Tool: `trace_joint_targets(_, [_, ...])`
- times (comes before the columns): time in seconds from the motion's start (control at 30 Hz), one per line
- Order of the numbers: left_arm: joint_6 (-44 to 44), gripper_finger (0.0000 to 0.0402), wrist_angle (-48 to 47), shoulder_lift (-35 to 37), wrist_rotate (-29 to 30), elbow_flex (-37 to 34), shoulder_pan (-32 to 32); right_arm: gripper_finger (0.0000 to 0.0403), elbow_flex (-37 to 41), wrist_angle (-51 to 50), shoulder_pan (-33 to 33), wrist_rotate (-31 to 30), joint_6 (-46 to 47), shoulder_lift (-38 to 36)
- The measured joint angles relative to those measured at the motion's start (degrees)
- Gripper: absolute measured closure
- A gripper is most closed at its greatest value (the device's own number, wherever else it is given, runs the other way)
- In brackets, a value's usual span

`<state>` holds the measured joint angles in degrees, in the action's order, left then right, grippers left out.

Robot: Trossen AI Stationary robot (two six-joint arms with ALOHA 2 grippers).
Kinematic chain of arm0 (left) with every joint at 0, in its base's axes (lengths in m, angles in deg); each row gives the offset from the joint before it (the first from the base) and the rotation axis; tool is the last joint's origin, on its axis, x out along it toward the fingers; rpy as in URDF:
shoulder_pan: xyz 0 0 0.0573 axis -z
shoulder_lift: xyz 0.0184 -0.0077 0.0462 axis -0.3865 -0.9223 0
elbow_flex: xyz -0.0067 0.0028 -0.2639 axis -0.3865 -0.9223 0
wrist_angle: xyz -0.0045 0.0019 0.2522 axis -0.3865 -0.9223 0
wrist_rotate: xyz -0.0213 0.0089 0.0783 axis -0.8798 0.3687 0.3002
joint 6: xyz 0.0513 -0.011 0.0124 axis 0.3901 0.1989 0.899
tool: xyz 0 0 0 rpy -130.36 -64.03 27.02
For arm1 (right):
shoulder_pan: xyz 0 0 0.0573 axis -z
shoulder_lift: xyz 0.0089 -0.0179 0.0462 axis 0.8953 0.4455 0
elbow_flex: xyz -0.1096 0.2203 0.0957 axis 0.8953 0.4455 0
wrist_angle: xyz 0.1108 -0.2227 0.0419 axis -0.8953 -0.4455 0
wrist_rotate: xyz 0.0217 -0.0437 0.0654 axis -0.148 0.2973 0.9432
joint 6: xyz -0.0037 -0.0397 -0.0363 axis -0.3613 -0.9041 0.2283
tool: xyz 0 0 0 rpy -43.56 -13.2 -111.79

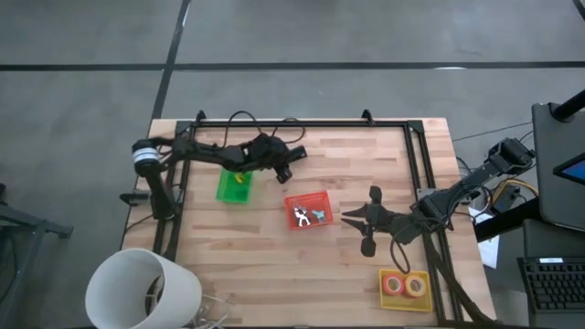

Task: Pick and place Stapler, Stapler remover, tape
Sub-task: Put the black stapler into the green bin

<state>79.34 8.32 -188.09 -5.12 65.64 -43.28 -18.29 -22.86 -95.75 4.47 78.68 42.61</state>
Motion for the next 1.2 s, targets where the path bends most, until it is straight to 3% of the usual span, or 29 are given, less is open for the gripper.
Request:
trace_joint_targets(0.47, [-0.52, 0.0187, -3.40, -5.01, -4.25, 2.48, -2.66, 0.0345, 0.46, 0.33, 0.00, 0.00, 0.20, 0.00])
trace_joint_targets(0.77, [-0.69, 0.0274, -3.03, -5.11, -3.93, 2.47, -2.70, 0.0345, 0.57, 1.24, 0.00, 0.00, -0.22, 0.00])
trace_joint_targets(1.03, [-1.13, 0.0274, -3.30, -5.01, -3.82, 2.47, -2.29, 0.0349, 0.88, 1.36, 0.00, 0.00, -0.20, 0.00])
trace_joint_targets(1.2, [-1.18, 0.0274, -8.56, -1.58, -3.86, 2.33, -0.62, 0.0350, 0.95, 1.36, -0.01, 0.02, 0.03, 0.00])
